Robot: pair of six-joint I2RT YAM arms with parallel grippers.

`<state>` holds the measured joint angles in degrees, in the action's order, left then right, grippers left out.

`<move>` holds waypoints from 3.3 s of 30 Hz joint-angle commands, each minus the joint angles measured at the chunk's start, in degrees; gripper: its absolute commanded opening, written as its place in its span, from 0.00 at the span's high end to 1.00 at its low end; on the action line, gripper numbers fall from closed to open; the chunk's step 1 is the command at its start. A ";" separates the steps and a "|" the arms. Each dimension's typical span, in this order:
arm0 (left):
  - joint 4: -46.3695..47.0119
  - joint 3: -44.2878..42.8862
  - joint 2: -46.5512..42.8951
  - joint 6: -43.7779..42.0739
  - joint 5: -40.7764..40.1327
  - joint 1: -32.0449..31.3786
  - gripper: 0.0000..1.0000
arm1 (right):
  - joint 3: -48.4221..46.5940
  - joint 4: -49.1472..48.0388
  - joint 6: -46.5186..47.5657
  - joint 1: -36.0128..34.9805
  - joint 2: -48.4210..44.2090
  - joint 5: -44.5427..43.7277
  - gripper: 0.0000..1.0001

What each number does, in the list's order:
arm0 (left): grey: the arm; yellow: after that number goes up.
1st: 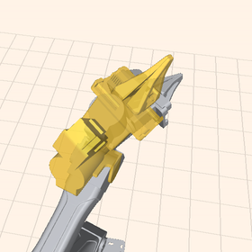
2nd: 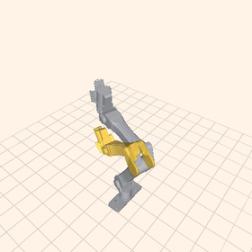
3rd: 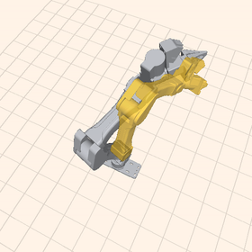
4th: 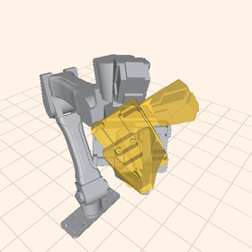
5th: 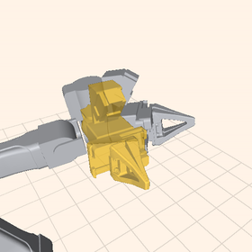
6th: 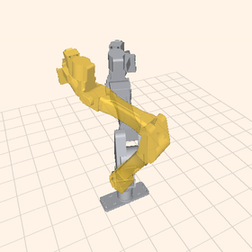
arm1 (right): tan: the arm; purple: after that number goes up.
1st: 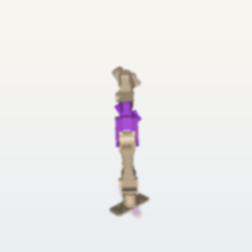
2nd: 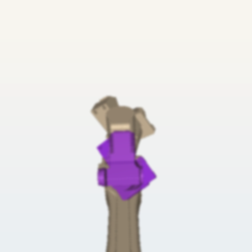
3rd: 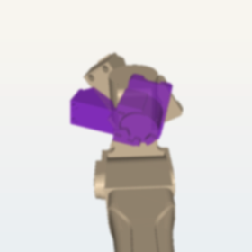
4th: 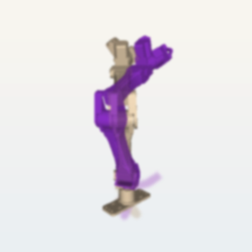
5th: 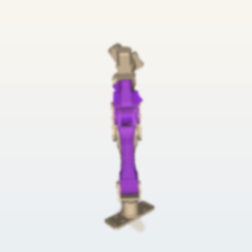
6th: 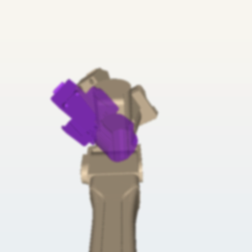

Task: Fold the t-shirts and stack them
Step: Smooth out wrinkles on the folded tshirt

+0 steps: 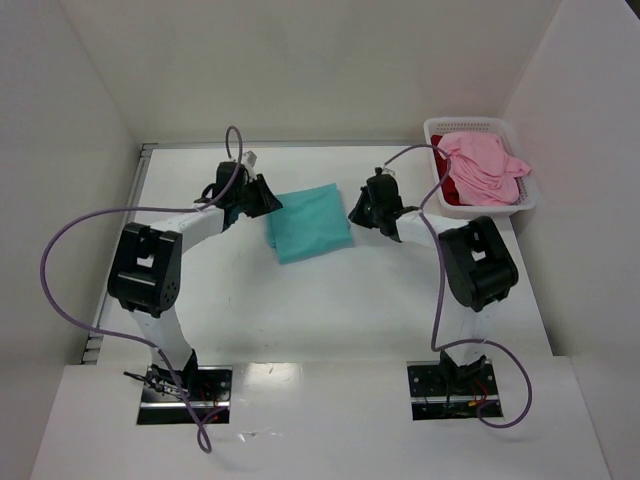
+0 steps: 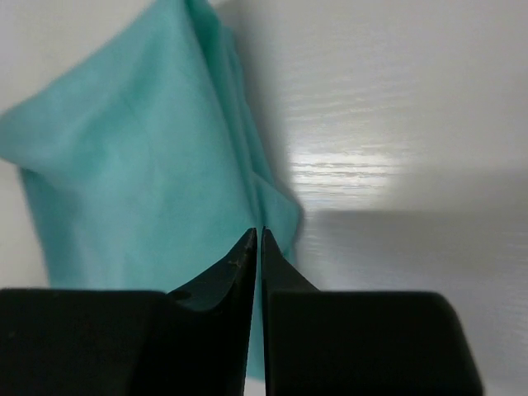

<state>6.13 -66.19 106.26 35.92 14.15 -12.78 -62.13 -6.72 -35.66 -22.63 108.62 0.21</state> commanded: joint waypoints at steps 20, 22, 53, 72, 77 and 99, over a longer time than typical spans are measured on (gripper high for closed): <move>11.01 -7.46 12.75 6.00 1.67 3.80 0.91 | -15.39 -8.75 -1.87 -0.04 8.62 5.24 0.97; 11.01 -7.46 13.27 6.00 2.72 4.51 0.91 | -17.05 -8.75 -1.87 -0.04 10.72 5.24 0.97; 11.62 17.41 -10.81 3.37 2.72 1.10 0.11 | -6.79 -7.32 4.29 3.91 -2.09 9.27 0.73; 9.60 15.57 -8.18 2.40 3.43 -9.11 0.72 | 8.52 -13.23 2.26 1.37 -6.31 16.50 0.96; 7.85 16.36 -6.42 2.93 1.59 -9.11 0.72 | 9.04 -9.02 4.54 0.57 -8.24 8.51 0.96; 1.69 14.25 -18.71 1.70 -3.86 -9.11 0.50 | 6.15 -10.77 2.87 -0.56 -12.75 16.40 0.93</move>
<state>7.33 -49.25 91.20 38.79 12.45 -21.93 -53.71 -14.90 -33.50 -22.11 92.47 12.16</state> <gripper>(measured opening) 0.484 0.067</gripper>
